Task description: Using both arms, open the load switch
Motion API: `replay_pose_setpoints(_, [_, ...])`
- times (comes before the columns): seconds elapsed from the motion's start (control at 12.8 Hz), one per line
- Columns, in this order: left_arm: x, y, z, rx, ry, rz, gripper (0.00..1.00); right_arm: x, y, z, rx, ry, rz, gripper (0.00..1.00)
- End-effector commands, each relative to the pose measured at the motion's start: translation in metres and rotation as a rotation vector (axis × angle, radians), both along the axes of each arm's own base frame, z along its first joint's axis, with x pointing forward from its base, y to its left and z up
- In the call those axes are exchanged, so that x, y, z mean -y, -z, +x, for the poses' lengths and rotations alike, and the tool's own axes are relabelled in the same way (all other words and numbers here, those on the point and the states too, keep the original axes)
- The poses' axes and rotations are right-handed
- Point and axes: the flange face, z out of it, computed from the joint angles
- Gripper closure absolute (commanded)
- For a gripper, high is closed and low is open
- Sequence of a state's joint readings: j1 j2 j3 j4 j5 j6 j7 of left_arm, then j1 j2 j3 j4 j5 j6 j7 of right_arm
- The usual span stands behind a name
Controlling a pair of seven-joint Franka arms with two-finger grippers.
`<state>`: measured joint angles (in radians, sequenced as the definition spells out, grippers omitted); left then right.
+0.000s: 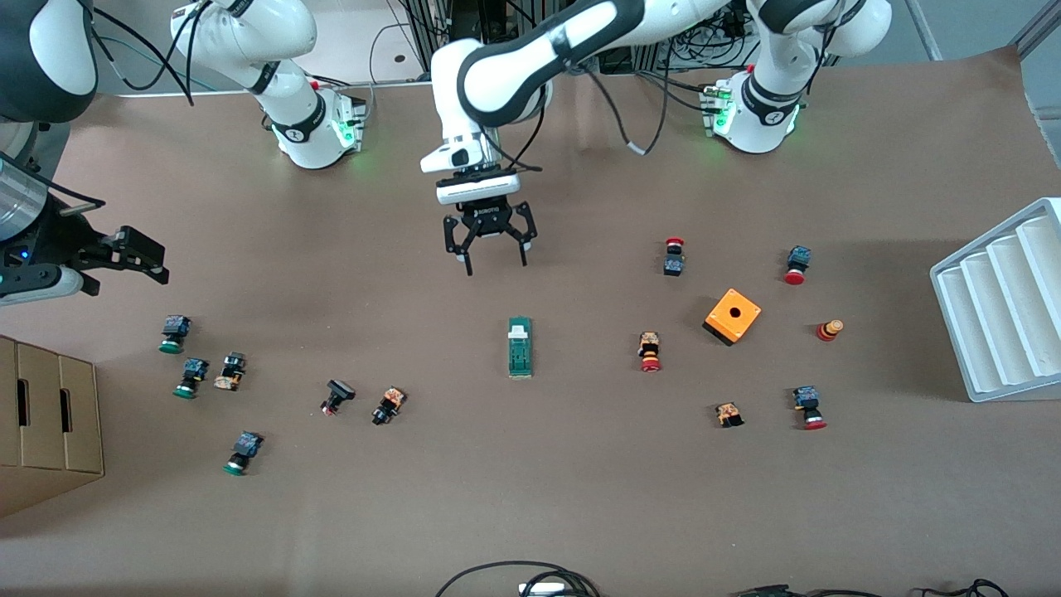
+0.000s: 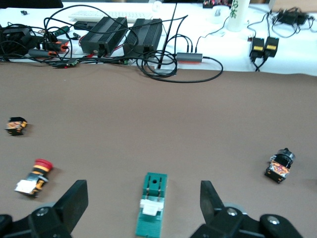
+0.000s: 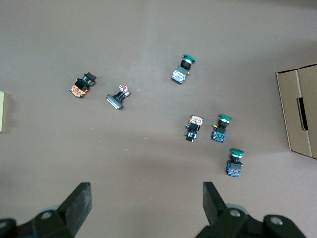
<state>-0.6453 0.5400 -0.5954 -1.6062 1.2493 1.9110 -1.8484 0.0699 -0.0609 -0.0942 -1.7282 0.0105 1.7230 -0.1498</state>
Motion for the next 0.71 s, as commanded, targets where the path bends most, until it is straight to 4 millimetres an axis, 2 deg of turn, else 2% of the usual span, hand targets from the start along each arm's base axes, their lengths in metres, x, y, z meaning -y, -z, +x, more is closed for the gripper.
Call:
replay_pose_setpoints(0.0, [-0.019,-0.049,0.013,-0.055,0.035,0.021,0.00,0.007,-0.006,0.006,0.014,0.006,-0.020,0.00])
replay_pose_setpoints(0.24, [-0.039,-0.089,0.033,-0.134,0.090,0.072,0.00,0.002,-0.003,0.010,0.017,0.003,-0.021,0.00])
replay_pose_setpoints(0.39, [-0.056,-0.116,0.055,-0.203,0.115,0.080,0.00,0.002,-0.004,0.011,0.019,0.001,-0.026,0.00])
replay_pose_setpoints(0.63, [-0.076,-0.145,0.070,-0.253,0.157,0.094,0.00,-0.002,-0.004,0.011,0.021,-0.005,-0.029,0.00])
